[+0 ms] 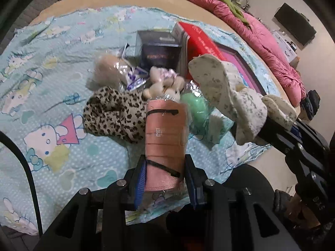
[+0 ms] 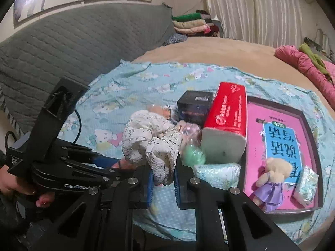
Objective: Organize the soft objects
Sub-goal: 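Grasp the pink plastic-wrapped item with the left tool while the right tool lifts the white fabric, then carry the pink wrapped item and white fabric item toward the pink book tray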
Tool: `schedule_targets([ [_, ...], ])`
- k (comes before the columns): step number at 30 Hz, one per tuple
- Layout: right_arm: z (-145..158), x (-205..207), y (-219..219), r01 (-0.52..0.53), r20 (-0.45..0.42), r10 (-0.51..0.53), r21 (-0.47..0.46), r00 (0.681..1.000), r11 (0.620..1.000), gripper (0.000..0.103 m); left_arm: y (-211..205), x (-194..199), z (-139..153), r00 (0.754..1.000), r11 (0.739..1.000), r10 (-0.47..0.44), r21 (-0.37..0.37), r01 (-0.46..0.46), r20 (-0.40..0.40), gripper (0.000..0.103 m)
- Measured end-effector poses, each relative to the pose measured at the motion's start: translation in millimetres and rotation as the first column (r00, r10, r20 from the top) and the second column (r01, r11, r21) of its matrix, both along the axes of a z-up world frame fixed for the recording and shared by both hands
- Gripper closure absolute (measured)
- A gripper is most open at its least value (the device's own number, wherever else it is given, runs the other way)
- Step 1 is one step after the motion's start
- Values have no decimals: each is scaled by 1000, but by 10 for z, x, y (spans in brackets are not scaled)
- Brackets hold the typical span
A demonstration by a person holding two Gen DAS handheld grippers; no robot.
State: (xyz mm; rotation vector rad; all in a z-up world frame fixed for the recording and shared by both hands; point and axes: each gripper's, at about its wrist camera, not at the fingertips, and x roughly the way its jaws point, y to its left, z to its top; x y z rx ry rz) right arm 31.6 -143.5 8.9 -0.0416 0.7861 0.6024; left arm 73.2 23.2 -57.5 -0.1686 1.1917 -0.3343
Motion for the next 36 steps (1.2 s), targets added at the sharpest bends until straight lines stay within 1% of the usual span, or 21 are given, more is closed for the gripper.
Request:
schedule_targets([
  [5, 104, -7, -74, 34, 14, -34, 17, 999, 999, 87, 41, -95, 143, 1000, 1000, 2, -11, -2, 14, 69],
  [9, 174, -4, -161, 69, 20, -70, 37, 997, 997, 87, -30, -155, 271, 999, 1000, -7, -6, 7, 40, 69],
  [14, 281, -16, -278, 111, 23, -113, 74, 993, 991, 87, -105, -182, 448, 997, 1000, -19, -20, 21, 76, 69],
  [19, 362, -39, -381, 141, 33, -145, 102, 989, 985, 87, -183, -195, 637, 993, 1000, -11, -8, 12, 116, 69],
  [23, 408, -58, -462, 161, 38, -167, 112, 985, 980, 87, -238, -191, 733, 991, 1000, 4, -2, -3, 136, 69],
  [33, 600, -141, -736, 214, 77, -227, 157, 971, 964, 87, -486, -254, 977, 982, 999, -7, 33, 1, 188, 69],
  [36, 630, -153, -814, 235, 77, -251, 167, 965, 957, 87, -560, -276, 1054, 979, 999, -17, 41, 9, 205, 69],
])
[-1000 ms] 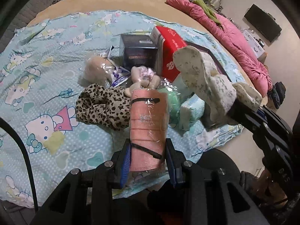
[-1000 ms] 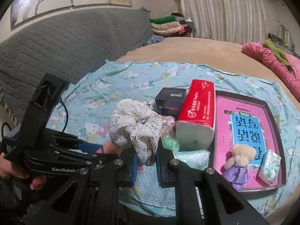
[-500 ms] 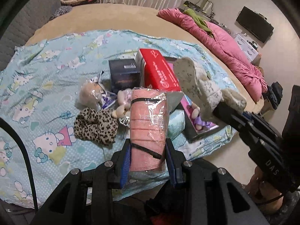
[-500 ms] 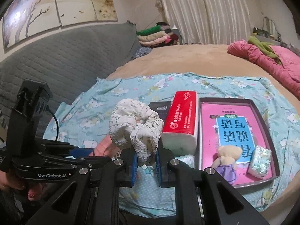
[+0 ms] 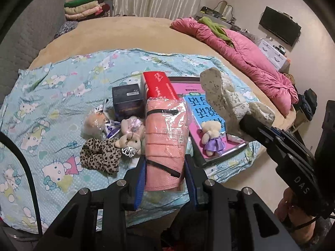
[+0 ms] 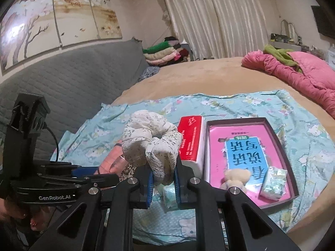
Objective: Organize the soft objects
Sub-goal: 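Carry the pink wrapped item and white fabric item toward the pink book tray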
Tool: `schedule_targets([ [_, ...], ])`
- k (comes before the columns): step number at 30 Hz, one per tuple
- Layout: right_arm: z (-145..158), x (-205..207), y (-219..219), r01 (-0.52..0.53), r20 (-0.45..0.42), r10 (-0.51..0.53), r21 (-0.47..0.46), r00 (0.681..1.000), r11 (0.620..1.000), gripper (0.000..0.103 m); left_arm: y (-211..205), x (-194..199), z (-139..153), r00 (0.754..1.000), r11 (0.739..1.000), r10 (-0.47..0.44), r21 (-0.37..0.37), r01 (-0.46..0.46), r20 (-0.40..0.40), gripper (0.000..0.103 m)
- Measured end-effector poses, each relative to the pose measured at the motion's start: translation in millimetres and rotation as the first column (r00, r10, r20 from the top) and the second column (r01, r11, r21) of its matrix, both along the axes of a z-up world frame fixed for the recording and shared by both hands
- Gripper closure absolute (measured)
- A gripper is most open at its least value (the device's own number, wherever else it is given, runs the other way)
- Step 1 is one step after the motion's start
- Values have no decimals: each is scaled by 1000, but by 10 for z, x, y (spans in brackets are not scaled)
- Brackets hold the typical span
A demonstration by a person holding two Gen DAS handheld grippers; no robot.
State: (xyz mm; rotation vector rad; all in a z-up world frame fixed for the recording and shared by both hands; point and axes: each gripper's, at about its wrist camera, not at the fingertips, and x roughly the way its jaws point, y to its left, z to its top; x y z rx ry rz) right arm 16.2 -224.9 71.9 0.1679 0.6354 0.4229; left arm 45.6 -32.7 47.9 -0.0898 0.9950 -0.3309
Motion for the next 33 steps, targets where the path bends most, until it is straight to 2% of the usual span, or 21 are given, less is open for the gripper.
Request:
schedule_targets([
  [10, 79, -53, -257, 55, 21, -55, 36, 998, 998, 87, -335, -16, 176, 998, 999, -38, 21, 38, 42, 69],
  [19, 79, -62, -531, 116, 0, -116, 70, 993, 991, 87, -599, -14, 265, 995, 997, -61, 56, 57, 74, 69],
  [33, 131, -111, -1052, 246, 8, -249, 124, 968, 961, 87, -996, 81, 421, 988, 992, -108, 70, 101, 107, 68],
])
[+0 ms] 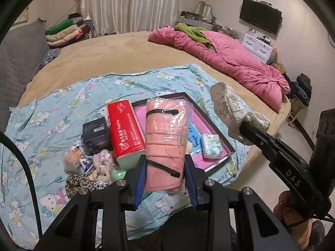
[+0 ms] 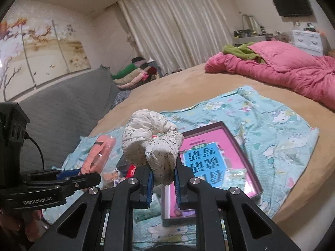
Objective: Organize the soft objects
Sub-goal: 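Carry the pink wrapped item and white fabric item toward the pink book tray, then move both held items over the pink book tray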
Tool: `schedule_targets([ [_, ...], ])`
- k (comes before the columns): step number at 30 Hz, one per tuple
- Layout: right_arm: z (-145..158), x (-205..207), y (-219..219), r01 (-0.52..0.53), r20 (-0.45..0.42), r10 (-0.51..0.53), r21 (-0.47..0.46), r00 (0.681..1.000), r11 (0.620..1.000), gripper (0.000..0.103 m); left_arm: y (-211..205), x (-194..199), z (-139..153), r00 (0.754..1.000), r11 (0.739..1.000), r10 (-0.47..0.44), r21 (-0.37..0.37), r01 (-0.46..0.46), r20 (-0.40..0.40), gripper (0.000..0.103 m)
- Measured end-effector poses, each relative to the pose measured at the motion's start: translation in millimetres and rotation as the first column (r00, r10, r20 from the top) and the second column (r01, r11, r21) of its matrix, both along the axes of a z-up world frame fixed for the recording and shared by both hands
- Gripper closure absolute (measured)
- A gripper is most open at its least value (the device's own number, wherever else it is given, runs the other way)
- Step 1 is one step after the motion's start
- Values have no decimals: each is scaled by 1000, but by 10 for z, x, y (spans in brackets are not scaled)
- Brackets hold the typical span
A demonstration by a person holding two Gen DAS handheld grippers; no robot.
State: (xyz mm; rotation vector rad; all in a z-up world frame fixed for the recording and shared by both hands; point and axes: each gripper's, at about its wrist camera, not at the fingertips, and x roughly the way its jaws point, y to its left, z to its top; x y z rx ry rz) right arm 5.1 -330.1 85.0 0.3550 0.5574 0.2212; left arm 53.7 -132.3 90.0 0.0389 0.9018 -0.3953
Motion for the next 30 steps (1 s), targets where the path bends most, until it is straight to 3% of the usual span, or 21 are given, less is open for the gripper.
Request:
schedule_targets([
  [12, -41, -52, -345, 92, 10, -92, 21, 996, 996, 87, -323, 142, -112, 999, 999, -35, 25, 35, -12, 68],
  [30, -198, -42, -545, 153, -12, -152, 42, 988, 987, 87, -539, 438, -664, 993, 995, -49, 83, 57, -104, 68],
])
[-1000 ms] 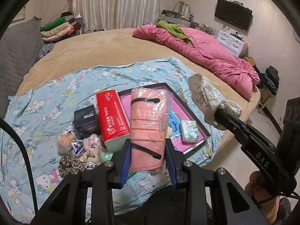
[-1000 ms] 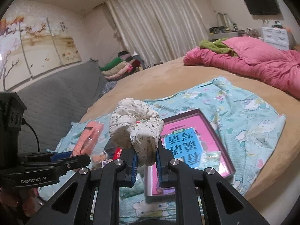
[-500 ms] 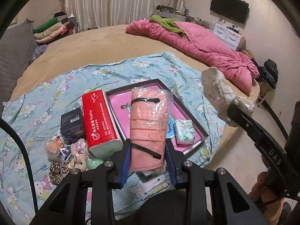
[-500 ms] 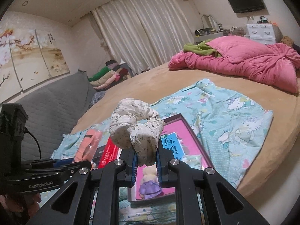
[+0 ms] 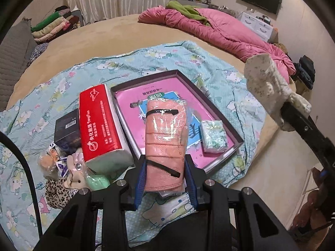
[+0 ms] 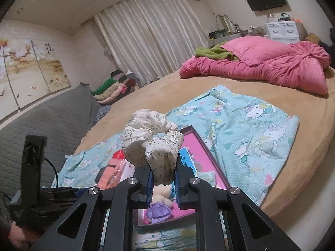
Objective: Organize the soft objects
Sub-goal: 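Move both held items over the pink book tray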
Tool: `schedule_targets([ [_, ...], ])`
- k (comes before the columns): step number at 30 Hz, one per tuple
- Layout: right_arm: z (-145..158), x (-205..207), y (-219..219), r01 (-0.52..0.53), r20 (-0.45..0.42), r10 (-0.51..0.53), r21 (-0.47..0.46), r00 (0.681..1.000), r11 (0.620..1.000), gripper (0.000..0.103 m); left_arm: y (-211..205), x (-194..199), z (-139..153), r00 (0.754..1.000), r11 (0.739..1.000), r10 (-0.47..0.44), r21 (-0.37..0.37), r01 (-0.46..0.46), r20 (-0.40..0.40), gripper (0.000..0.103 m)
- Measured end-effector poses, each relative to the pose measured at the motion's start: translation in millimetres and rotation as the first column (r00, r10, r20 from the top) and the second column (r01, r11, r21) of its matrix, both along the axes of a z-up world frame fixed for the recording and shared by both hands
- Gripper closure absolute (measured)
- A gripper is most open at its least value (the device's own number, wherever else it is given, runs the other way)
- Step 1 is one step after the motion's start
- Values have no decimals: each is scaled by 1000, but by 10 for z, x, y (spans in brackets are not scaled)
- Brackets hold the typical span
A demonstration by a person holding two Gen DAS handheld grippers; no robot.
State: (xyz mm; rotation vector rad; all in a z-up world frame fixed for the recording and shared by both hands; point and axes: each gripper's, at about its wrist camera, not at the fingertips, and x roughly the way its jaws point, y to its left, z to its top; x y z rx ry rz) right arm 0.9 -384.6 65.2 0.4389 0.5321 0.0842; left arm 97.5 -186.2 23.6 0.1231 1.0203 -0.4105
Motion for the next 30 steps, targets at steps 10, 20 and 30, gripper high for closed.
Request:
schedule_targets([
  [10, -84, 57, 46, 5, -23, -6, -15, 1000, 1000, 87, -68, 107, -269, 999, 999, -11, 37, 12, -43, 68],
  [20, -140, 148, 99, -7, -33, 6, -35, 999, 999, 87, -105, 153, -461, 998, 999, -16, 48, 19, -65, 68],
  [30, -332, 272, 130, -22, -78, 18, -41, 997, 999, 87, -192, 204, -643, 996, 998, -21, 53, 26, -89, 68],
])
